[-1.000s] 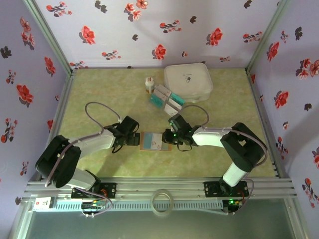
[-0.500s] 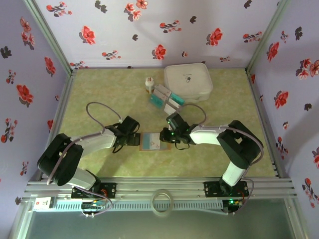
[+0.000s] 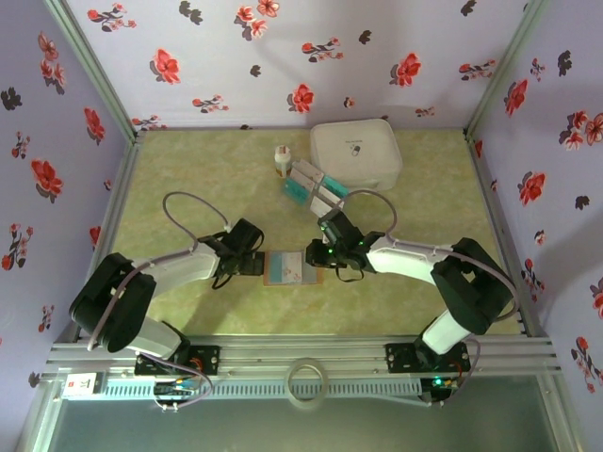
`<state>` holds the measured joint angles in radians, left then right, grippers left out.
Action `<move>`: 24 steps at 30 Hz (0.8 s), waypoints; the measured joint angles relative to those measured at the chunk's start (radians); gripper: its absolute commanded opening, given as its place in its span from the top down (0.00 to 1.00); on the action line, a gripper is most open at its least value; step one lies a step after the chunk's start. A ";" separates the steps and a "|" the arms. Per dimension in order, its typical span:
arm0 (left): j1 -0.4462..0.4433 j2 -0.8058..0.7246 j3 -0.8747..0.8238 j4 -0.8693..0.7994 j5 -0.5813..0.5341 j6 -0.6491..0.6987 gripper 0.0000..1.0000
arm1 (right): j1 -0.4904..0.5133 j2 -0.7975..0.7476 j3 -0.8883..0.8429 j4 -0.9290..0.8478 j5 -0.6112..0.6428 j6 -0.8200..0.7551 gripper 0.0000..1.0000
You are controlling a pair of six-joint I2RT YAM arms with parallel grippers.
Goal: Put the credit cards into the card holder
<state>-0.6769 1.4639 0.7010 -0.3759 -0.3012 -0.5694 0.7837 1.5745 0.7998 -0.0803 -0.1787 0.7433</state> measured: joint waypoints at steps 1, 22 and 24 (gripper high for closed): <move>-0.002 0.000 0.007 -0.006 -0.006 0.000 0.00 | 0.002 0.000 0.000 -0.013 0.004 -0.005 0.89; -0.043 0.075 0.060 -0.019 -0.040 0.007 0.00 | 0.060 0.121 0.111 -0.089 0.026 -0.038 0.96; -0.043 0.075 0.060 -0.019 -0.040 0.007 0.00 | 0.065 0.129 0.116 -0.090 0.026 -0.038 0.96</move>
<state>-0.7200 1.5391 0.7609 -0.3946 -0.3412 -0.5621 0.8486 1.7039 0.9154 -0.1703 -0.1528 0.7052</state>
